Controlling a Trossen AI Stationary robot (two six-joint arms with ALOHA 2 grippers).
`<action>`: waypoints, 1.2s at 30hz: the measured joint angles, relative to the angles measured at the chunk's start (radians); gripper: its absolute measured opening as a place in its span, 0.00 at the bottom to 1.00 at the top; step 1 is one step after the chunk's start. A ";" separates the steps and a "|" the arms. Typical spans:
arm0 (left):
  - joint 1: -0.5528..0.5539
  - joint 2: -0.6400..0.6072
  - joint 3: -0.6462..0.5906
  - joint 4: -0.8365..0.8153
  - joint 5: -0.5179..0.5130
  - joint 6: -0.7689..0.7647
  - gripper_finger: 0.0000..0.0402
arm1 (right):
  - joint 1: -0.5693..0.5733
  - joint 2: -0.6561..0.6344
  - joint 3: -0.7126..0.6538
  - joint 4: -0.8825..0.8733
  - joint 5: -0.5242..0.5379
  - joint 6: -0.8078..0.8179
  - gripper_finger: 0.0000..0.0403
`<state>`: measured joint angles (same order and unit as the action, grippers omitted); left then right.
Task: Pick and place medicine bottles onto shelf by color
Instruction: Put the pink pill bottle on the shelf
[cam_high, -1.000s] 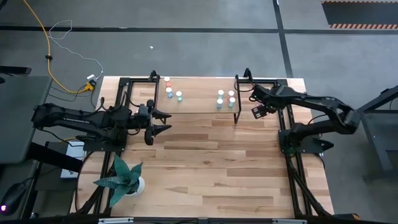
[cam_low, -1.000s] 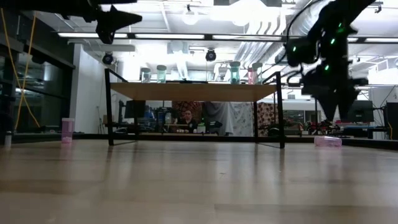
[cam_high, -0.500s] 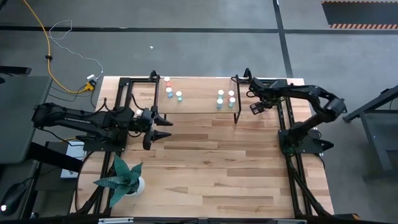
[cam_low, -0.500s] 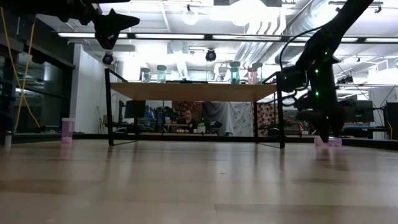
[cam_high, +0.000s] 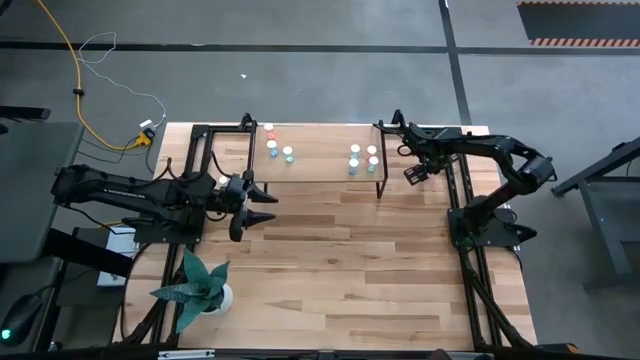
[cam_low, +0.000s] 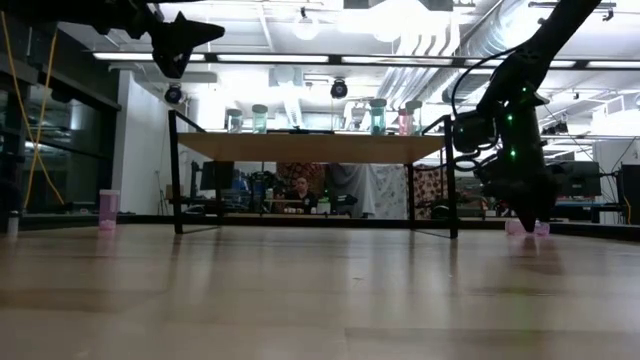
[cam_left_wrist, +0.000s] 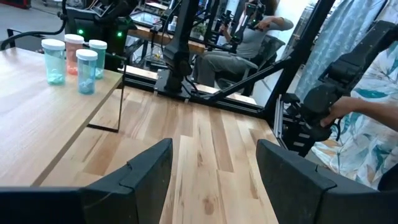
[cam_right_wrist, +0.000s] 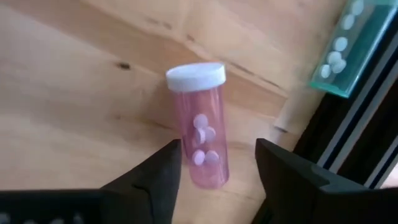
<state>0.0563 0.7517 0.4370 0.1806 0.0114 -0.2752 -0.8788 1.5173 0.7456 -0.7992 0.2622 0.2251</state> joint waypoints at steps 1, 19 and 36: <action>0.000 0.000 0.000 0.000 0.000 -0.001 0.55 | 0.000 0.000 0.000 0.007 0.003 0.013 0.47; -0.039 0.000 0.000 -0.013 0.003 -0.010 0.55 | 0.017 0.000 -0.007 0.057 -0.043 0.172 0.30; -0.039 0.000 0.000 -0.013 0.003 -0.010 0.55 | 0.015 0.002 -0.008 0.047 -0.115 0.276 0.29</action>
<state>0.0177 0.7517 0.4370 0.1680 0.0147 -0.2852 -0.8639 1.5196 0.7380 -0.7525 0.1471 0.5014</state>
